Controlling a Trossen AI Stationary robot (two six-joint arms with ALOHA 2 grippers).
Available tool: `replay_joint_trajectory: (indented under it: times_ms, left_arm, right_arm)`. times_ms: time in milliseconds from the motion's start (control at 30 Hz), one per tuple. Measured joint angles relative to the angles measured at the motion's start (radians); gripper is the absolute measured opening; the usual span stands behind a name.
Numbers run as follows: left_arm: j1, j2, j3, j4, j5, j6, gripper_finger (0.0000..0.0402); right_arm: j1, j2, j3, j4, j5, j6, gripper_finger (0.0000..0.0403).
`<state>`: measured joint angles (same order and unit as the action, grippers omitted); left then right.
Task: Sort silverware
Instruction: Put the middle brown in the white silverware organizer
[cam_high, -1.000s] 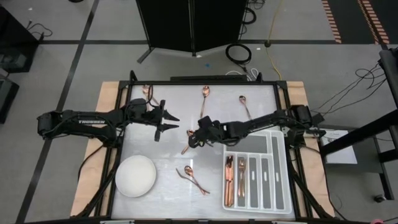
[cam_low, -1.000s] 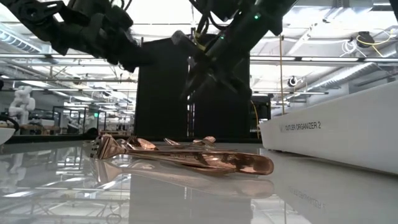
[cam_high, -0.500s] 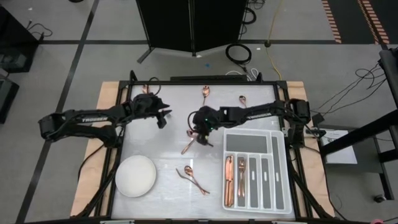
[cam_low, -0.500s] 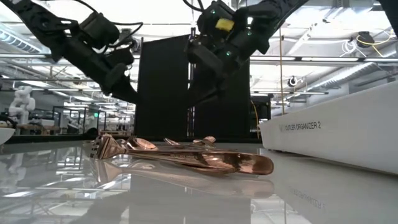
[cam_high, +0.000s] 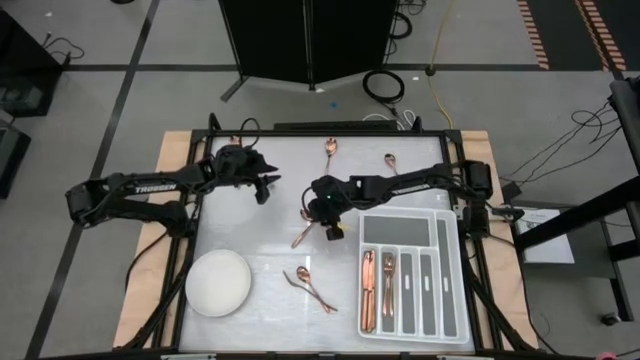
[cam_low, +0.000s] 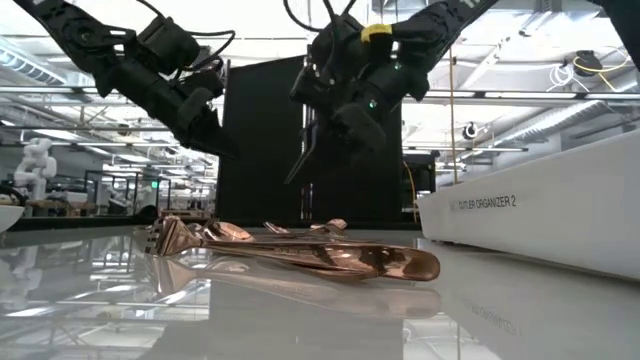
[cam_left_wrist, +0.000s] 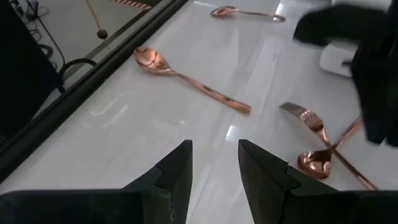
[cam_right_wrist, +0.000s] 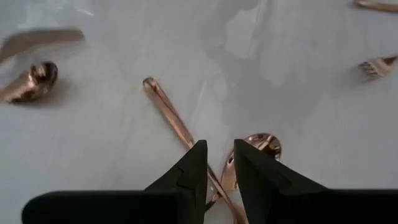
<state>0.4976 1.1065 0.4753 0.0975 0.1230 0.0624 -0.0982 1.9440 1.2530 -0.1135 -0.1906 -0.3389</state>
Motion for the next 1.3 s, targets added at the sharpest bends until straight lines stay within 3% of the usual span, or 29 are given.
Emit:
replay_joint_trajectory:
  times_ms: [500, 1000, 1300]
  left_arm:
    - [0.000, 0.000, 0.017, -0.002, 0.001, 0.005, 0.0130]
    - [0.000, 0.000, 0.017, 0.000, 0.001, 0.006, 0.0130]
    - [0.000, 0.000, 0.017, 0.000, 0.001, 0.006, 0.0130]
  right_arm:
    - [-0.010, 0.068, 0.000, 0.031, -0.048, -0.199, 0.0073]
    - [-0.040, 0.177, 0.005, 0.063, -0.066, -0.218, 0.0072]
    - [-0.042, 0.142, 0.000, 0.025, -0.052, -0.171, 0.0012]
